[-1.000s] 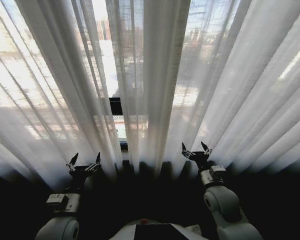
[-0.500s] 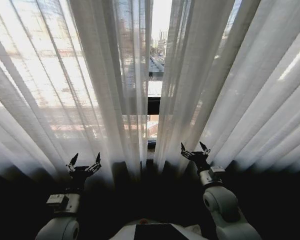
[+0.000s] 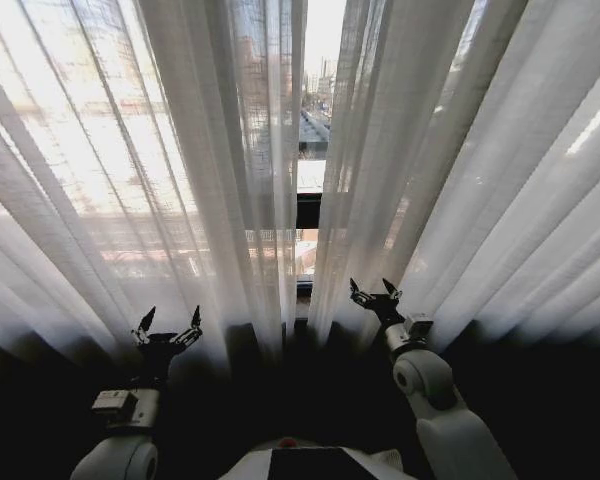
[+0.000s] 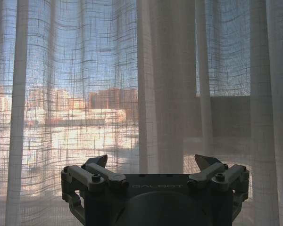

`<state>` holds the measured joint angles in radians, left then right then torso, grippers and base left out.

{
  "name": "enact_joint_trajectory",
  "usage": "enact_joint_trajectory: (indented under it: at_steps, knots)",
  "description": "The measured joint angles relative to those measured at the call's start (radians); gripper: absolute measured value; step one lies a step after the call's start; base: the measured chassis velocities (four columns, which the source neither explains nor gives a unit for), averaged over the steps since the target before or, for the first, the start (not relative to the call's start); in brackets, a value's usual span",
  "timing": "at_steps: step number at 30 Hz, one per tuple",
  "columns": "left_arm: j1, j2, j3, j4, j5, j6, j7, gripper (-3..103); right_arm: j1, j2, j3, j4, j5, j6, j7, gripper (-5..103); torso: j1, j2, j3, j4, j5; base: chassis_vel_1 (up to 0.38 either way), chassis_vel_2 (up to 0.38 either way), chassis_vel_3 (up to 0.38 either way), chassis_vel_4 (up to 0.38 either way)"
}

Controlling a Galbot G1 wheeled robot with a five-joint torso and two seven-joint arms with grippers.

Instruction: Open the curtains by pulling them apart, changing their state from closed to fully open.

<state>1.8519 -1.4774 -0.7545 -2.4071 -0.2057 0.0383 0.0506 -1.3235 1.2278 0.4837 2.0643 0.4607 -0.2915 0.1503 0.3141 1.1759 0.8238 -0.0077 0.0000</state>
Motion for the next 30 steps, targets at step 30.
enact_joint_trajectory:
  at_steps: [30]
  knots:
    - [0.009, -0.058, 0.0, -0.042, 0.039, 0.006, -0.004, 100, 0.339, -0.025, -0.145, -0.238, 0.108, -0.021, 0.039, 100, 0.0, 0.0, 0.0, 0.0, 0.0002, 0.0, 0.0, 0.0, 0.0]
